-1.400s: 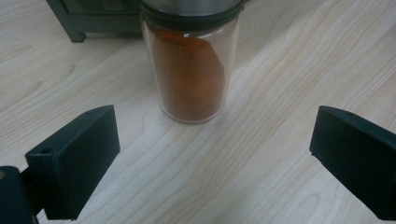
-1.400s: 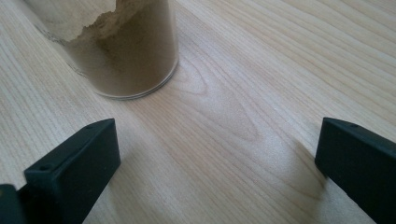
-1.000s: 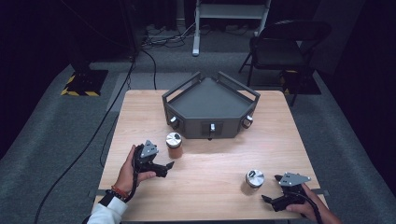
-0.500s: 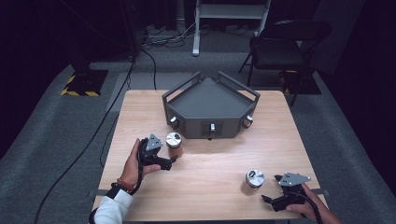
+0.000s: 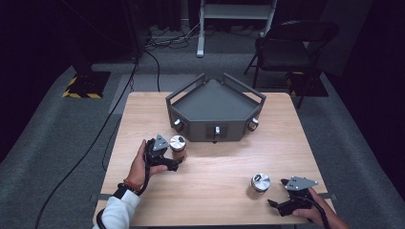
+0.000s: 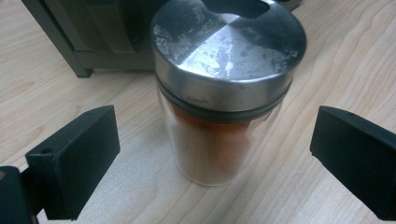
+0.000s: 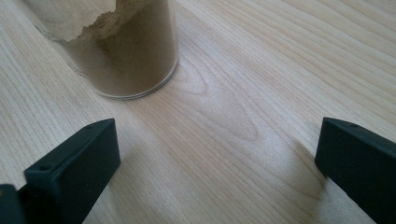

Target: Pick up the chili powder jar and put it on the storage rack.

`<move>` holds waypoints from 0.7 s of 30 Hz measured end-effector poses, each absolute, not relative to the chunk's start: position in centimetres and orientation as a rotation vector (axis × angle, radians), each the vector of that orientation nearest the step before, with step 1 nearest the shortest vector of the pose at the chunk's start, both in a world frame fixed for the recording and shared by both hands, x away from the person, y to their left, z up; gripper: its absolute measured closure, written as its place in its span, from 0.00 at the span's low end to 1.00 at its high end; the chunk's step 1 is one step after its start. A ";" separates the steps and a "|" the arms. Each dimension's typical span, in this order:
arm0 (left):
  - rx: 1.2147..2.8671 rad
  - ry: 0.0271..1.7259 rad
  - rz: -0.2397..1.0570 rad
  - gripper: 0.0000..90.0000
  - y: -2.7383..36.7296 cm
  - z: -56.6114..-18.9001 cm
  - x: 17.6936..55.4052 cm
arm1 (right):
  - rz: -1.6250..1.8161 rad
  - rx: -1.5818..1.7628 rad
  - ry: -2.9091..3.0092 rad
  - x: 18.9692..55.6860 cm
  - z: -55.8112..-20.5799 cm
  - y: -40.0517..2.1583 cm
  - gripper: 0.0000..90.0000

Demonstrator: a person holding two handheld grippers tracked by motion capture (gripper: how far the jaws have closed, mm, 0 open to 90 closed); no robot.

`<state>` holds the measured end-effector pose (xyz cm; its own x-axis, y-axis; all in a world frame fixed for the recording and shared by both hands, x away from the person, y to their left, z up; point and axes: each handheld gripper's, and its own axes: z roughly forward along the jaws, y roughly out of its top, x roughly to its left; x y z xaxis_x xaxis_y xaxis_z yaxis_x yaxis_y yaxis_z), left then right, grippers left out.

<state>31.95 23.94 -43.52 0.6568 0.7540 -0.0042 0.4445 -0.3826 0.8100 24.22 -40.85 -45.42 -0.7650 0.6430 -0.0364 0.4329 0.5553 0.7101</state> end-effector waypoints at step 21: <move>1.961 0.989 0.400 0.07 22.8 -45.9 34.2 | 1.022 0.896 2.499 24.2 -45.4 -40.8 0.00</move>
<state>34.25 22.76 -45.88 0.6314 0.7696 -0.0955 0.4866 -0.2973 0.8215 24.22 -40.77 -45.42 -0.7621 0.6464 -0.0362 0.4357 0.5536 0.7097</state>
